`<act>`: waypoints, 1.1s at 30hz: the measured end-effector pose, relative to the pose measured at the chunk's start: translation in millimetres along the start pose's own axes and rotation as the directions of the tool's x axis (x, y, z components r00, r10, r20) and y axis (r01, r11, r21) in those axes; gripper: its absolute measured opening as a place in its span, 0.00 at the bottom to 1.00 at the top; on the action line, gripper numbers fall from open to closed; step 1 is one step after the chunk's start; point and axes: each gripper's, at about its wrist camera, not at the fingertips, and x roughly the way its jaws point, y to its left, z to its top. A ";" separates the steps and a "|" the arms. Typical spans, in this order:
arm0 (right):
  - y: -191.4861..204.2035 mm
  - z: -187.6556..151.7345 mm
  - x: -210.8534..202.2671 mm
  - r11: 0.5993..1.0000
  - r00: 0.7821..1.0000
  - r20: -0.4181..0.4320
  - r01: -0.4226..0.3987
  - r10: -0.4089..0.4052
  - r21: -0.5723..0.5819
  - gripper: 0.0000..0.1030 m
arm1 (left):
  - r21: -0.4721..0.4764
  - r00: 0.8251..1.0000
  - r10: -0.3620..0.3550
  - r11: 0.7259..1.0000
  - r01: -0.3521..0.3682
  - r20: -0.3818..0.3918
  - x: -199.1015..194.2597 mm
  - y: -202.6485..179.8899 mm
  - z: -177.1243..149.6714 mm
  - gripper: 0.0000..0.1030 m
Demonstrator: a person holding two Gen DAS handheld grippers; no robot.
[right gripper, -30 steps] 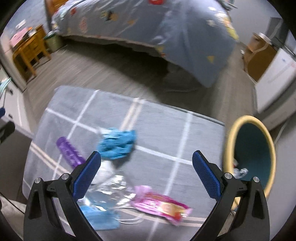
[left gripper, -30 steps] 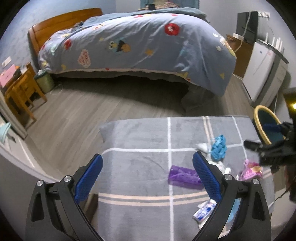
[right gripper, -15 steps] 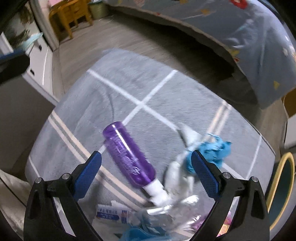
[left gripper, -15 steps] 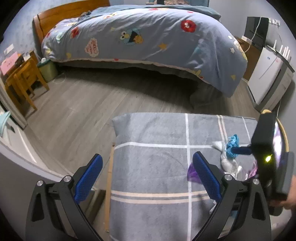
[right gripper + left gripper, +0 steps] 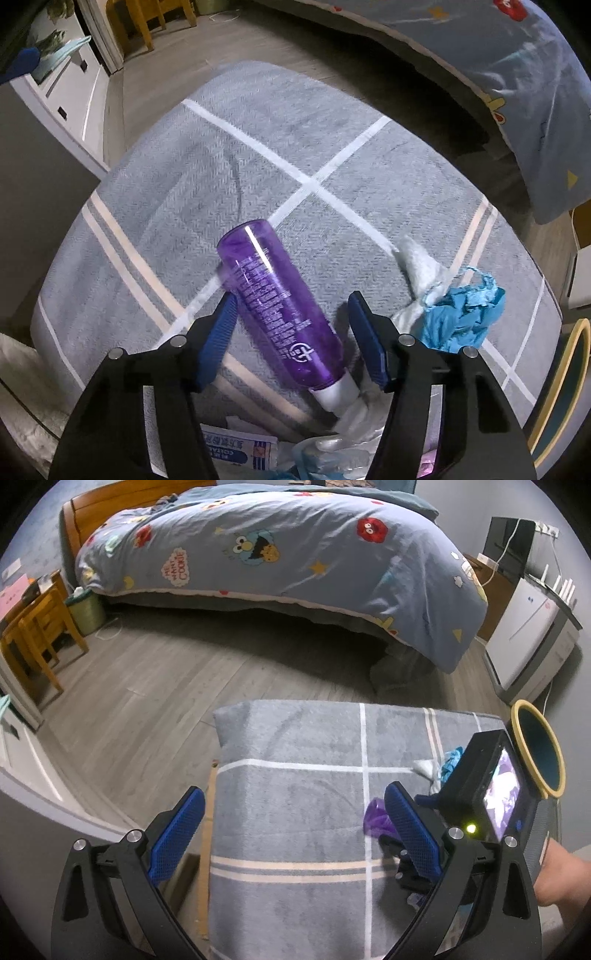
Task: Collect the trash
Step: 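Grasp the purple spray bottle with the right gripper, then grasp the blue glove with the left gripper while the right gripper holds the purple bottle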
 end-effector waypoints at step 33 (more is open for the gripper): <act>-149.1 -46.8 -152.8 0.900 0.951 0.300 -0.070 -0.069 0.430 0.31 | 0.192 0.994 -0.070 0.978 0.085 -0.083 58.8 -115.5 -8.9 0.94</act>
